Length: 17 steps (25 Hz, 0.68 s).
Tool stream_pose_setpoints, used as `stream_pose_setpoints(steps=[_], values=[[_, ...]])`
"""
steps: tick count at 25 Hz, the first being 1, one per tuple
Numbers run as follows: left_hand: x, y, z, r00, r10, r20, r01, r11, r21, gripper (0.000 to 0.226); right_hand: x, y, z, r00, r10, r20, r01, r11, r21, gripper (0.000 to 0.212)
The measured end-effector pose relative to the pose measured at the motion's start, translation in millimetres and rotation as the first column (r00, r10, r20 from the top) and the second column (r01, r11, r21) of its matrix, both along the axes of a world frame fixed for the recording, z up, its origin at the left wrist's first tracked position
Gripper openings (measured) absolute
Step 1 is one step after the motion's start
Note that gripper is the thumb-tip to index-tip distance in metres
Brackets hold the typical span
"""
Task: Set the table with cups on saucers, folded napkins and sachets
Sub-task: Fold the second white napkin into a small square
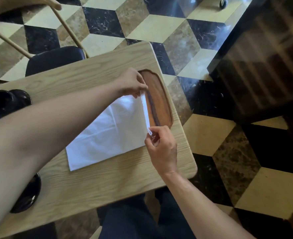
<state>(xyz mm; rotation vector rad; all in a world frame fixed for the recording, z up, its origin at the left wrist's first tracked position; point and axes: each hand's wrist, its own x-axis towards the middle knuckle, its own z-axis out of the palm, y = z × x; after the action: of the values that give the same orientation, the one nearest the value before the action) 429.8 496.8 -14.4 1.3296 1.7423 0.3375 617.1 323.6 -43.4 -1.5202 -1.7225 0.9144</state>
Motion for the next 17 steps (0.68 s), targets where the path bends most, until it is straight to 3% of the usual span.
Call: stream_pose_setpoints(steps=[2,5,8,13,17], values=[[-23,-20,-8,0.965,0.208,0.159,-0.213,0.977,0.014,0.019,-21,-6,-1,0.997,0.048,0.056,-0.053,0.994,0.093,0.017],[-70,-54,-17,0.780,0.523,0.344,-0.539,0.841,-0.055,0.043,-59,-25,-3,0.980,0.109,0.168,-0.144,0.966,0.213,0.017],[-121,-89,-19,0.675,0.631,0.382,-0.640,0.758,-0.122,0.034,-98,-50,-8,0.960,0.187,0.210,-0.238,0.938,0.251,0.021],[-200,-143,-25,0.696,0.649,0.306,-0.624,0.758,-0.189,0.026,-158,-92,-19,0.902,0.350,0.253,-0.397,0.902,0.168,0.028],[-235,-172,-36,0.762,0.617,0.199,-0.604,0.787,-0.126,0.024,-198,-113,-28,0.848,0.455,0.271,-0.490,0.868,0.076,0.027]])
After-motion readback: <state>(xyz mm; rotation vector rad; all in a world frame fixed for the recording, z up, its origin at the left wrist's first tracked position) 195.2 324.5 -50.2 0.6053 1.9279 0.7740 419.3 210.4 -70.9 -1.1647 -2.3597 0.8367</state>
